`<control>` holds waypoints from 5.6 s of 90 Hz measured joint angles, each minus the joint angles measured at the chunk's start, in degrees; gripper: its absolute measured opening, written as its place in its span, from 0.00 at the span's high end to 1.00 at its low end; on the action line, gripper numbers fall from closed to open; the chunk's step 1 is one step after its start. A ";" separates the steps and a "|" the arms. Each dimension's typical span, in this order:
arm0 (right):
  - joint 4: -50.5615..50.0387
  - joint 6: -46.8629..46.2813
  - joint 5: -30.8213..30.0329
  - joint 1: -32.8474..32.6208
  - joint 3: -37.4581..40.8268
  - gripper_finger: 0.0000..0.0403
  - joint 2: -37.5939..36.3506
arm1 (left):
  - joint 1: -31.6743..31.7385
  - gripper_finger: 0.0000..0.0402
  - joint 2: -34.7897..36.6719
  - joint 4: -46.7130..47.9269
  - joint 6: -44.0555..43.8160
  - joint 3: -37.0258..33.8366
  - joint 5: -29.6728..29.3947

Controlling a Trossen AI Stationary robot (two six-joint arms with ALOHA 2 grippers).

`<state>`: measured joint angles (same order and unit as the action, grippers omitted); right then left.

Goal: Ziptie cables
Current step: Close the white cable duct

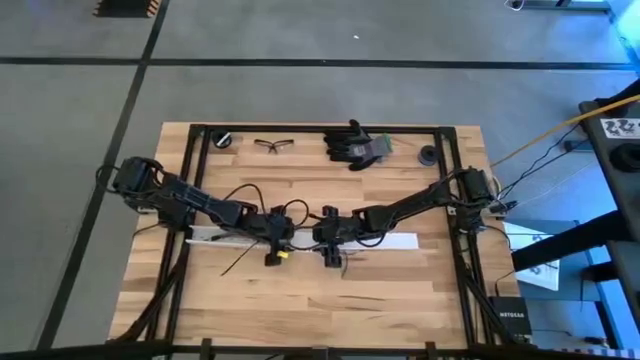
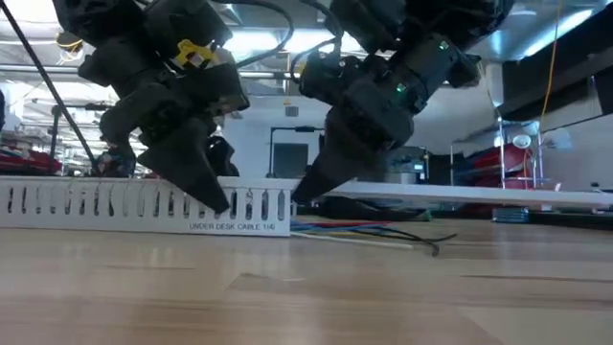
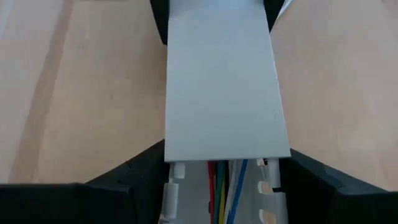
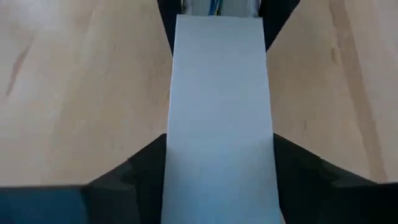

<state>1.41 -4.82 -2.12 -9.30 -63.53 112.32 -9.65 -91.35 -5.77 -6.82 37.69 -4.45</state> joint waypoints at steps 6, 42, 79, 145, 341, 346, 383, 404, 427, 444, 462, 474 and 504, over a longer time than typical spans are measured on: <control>-0.65 0.73 0.40 0.00 -1.25 0.48 1.15 | -0.04 0.43 -0.08 -0.05 0.77 0.00 0.24; -7.53 -1.66 0.21 -0.04 -5.31 0.48 2.27 | -0.15 0.43 -0.79 3.61 0.48 0.61 0.42; -7.54 -2.44 0.29 -0.05 -5.41 0.47 2.38 | -0.14 0.29 -1.11 4.72 -0.87 0.35 0.30; -7.86 -2.07 1.45 -0.02 -5.22 0.48 2.38 | -2.10 0.46 3.48 15.18 -4.88 2.00 -0.40; -4.42 -0.92 3.75 -0.06 -5.19 0.47 3.08 | -3.17 0.26 9.93 14.35 -6.36 2.60 0.97; -4.41 -0.88 3.90 -0.04 -5.19 0.48 3.08 | -3.45 0.26 11.14 14.74 -6.42 2.60 1.03; -4.46 0.19 5.40 -0.04 -5.13 0.47 3.08 | -3.28 0.26 10.17 13.19 -8.20 2.54 -6.14; -4.44 0.75 6.16 -0.15 -5.11 0.48 3.08 | -3.75 0.26 7.98 12.30 -11.07 2.54 -1.30; -4.44 1.78 6.25 -0.11 -5.11 0.47 3.08 | -4.35 0.26 7.98 10.25 -13.13 1.19 -0.74; -4.10 2.28 5.96 -0.11 -5.09 0.46 3.12 | -4.92 0.26 7.67 7.26 -15.01 -0.75 0.16; -3.85 2.60 5.67 -0.11 -5.09 0.46 3.14 | -4.94 0.26 5.66 3.95 -16.86 -3.38 0.57; -3.13 2.39 5.73 -0.11 -5.00 0.46 3.18 | -4.99 0.26 5.03 4.11 -18.20 -4.15 0.76; -1.51 2.93 6.25 0.00 -5.00 0.46 3.29 | -6.39 0.26 5.87 8.62 -19.11 -4.27 3.74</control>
<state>-0.10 -1.89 4.13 -9.30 -68.53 115.61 -16.04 -85.48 2.85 -25.92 33.42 -0.70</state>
